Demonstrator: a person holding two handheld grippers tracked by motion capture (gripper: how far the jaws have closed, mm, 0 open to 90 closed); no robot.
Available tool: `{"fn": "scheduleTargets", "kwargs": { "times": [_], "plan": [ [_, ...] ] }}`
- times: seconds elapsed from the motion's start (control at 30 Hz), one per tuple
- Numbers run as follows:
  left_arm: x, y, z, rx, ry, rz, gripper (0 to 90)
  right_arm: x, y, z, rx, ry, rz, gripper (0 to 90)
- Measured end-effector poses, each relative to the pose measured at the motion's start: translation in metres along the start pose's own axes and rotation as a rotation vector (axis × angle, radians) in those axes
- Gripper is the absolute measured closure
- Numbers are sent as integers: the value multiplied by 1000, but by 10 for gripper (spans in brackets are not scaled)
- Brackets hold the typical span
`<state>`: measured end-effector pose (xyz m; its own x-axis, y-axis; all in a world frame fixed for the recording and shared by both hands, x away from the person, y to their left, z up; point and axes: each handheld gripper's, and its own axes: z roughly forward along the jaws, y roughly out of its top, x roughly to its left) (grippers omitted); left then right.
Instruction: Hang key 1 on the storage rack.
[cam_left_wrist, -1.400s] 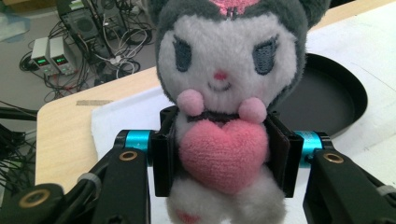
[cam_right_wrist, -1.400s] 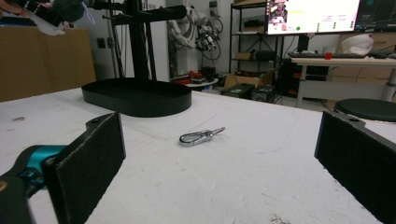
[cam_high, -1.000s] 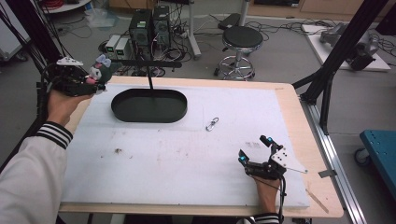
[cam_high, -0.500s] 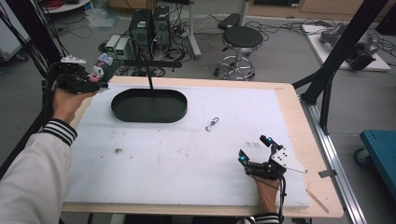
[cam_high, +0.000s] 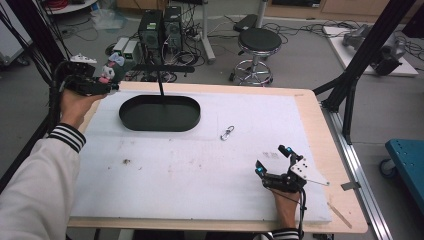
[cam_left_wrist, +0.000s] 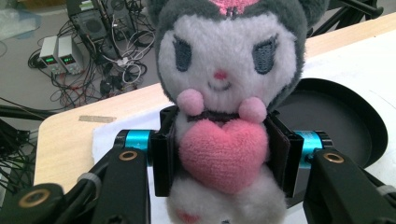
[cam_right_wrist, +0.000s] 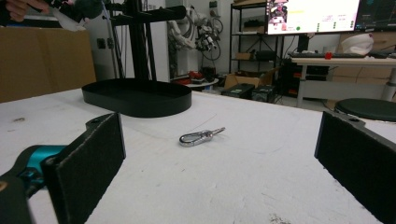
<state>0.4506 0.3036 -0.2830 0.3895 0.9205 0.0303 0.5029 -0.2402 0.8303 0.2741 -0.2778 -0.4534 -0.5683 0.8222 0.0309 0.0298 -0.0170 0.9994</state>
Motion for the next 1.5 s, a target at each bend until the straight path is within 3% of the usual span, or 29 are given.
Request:
{"fn": "scheduleTargets", "kwargs": {
  "times": [0.63,0.8,1.23,1.5],
  "plan": [
    [-23,-3,15,38,-26,29,534,0,0,0,0,1,1,10],
    [-25,-14,23,44,-48,2,532,0,0,0,0,0,0,11],
    [-30,-22,32,65,-50,23,532,0,0,0,0,-1,0,11],
    [-28,-32,39,89,-51,14,530,0,0,0,0,1,3,11]
  ]
}}
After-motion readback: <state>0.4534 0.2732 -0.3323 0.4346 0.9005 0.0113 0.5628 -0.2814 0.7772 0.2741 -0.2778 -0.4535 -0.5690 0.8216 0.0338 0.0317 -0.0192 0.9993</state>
